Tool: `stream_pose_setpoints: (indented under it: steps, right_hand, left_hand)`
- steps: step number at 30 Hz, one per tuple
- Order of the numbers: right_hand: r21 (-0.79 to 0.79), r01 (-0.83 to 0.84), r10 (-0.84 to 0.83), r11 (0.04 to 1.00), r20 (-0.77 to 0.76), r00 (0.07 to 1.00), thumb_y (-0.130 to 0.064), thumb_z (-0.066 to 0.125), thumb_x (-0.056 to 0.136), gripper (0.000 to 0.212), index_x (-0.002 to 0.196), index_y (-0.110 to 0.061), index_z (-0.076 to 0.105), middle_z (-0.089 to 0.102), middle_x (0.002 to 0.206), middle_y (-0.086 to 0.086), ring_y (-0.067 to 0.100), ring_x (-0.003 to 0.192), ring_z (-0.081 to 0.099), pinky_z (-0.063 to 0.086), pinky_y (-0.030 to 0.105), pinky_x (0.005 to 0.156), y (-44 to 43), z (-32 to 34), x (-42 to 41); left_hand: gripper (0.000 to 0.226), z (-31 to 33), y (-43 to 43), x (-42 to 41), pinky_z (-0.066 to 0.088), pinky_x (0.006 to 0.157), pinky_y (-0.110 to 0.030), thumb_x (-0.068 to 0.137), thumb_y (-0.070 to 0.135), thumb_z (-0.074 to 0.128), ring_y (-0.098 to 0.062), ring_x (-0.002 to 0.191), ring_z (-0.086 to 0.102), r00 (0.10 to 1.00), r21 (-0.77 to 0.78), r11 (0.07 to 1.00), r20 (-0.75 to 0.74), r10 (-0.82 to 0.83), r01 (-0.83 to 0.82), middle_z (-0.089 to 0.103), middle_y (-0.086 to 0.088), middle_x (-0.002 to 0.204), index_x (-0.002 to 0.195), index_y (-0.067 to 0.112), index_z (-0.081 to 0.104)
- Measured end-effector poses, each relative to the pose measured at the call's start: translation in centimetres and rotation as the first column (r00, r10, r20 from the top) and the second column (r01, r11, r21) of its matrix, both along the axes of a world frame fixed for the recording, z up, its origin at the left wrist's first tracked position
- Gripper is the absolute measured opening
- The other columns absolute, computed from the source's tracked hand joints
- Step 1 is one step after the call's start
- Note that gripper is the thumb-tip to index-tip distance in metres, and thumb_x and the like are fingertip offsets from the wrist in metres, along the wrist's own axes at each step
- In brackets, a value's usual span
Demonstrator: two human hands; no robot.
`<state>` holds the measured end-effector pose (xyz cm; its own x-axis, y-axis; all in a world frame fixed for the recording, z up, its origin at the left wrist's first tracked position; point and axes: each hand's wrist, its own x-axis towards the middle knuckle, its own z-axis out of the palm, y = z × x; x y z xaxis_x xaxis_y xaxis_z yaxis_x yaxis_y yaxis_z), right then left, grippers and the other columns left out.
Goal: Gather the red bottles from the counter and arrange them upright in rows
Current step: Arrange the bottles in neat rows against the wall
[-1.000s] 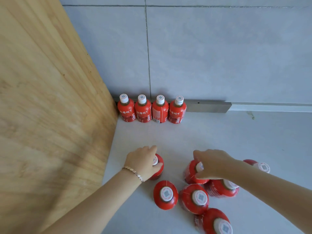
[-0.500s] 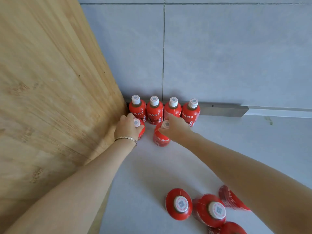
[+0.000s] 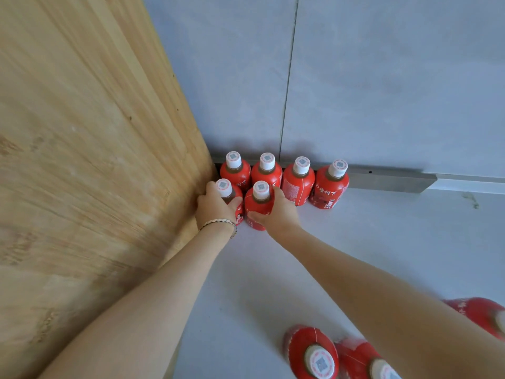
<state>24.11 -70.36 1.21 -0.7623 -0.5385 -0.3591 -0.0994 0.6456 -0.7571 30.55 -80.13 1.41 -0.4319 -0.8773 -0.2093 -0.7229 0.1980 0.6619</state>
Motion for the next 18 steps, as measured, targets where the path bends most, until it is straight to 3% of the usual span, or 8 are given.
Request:
stream_pose_setpoints:
  steps: [5, 9, 11, 13, 15, 18]
  right_hand:
    - [-0.07, 0.059, -0.054, 0.996, 0.077, 0.996, -0.018, 0.07, 0.082, 0.074, 0.143, -0.016, 0.027, 0.046, 0.141, 0.009, 0.025, 0.131, 0.045, 0.042, 0.035, 0.103, -0.1, -0.3, 0.6]
    - [-0.087, 0.086, -0.072, 0.992, 0.155, 0.985, -0.02, 0.073, 0.08, 0.072, 0.14, -0.013, 0.034, 0.048, 0.141, 0.006, 0.025, 0.131, 0.046, 0.04, 0.036, 0.107, 0.8, -0.4, 0.3]
    - [-0.052, 0.078, -0.064, 0.996, 0.231, 0.971, -0.018, 0.072, 0.08, 0.067, 0.138, -0.01, 0.039, 0.055, 0.132, 0.004, 0.025, 0.123, 0.053, 0.046, 0.036, 0.101, 1.7, -0.4, 0.0]
    - [0.035, -0.004, -0.006, 0.999, 0.265, 0.964, -0.012, 0.067, 0.083, 0.059, 0.136, -0.008, 0.042, 0.06, 0.122, 0.005, 0.023, 0.106, 0.061, 0.053, 0.032, 0.087, 3.3, -0.1, -0.2]
    - [0.097, -0.137, 0.11, 0.986, 0.24, 0.964, -0.013, 0.065, 0.085, 0.049, 0.131, -0.011, 0.049, 0.068, 0.112, 0.008, 0.017, 0.088, 0.062, 0.051, 0.024, 0.069, 5.5, 0.9, -0.3]
    - [0.215, -0.416, 0.402, 0.883, 0.109, 0.909, -0.031, 0.063, 0.086, 0.034, 0.117, -0.021, 0.058, 0.068, 0.087, 0.0, 0.015, 0.08, 0.061, 0.046, 0.024, 0.074, 9.6, 4.0, 0.2]
  left_hand:
    - [0.035, -0.4, -0.3, 0.8, 0.046, 0.087, -0.036, 0.081, 0.026, 0.068, -0.034, 0.108, 0.058, 0.995, -0.025, 0.999, -0.091, -0.028, 0.026, 0.066, -0.015, 0.113, 0.108, 0.007, 0.056]
    - [0.036, -0.5, 0.2, 0.5, 0.045, 0.089, -0.039, 0.082, 0.024, 0.067, -0.037, 0.109, 0.056, 0.994, -0.02, 1.0, -0.105, 0.012, -0.014, 0.064, -0.02, 0.115, 0.11, 0.005, 0.055]
    - [0.041, -0.3, 0.5, 0.3, 0.044, 0.091, -0.04, 0.084, 0.025, 0.065, -0.041, 0.109, 0.054, 0.998, -0.009, 1.0, -0.059, 0.01, -0.011, 0.057, -0.026, 0.119, 0.117, 0.004, 0.05]
    - [0.048, 0.1, 0.7, 0.2, 0.044, 0.092, -0.042, 0.086, 0.026, 0.062, -0.043, 0.111, 0.052, 1.0, -0.011, 1.0, 0.024, -0.006, 0.006, 0.05, -0.026, 0.125, 0.125, 0.005, 0.043]
    - [0.055, 0.5, 1.3, 0.3, 0.043, 0.093, -0.045, 0.085, 0.021, 0.062, -0.043, 0.113, 0.051, 0.996, -0.156, 0.986, 0.072, -0.043, 0.054, 0.046, -0.025, 0.129, 0.132, 0.006, 0.039]
    - [0.048, 0.5, 2.8, 0.3, 0.04, 0.098, -0.048, 0.081, 0.018, 0.061, -0.044, 0.111, 0.05, 0.974, -0.49, 0.846, 0.028, -0.226, 0.21, 0.05, -0.027, 0.124, 0.124, 0.001, 0.051]
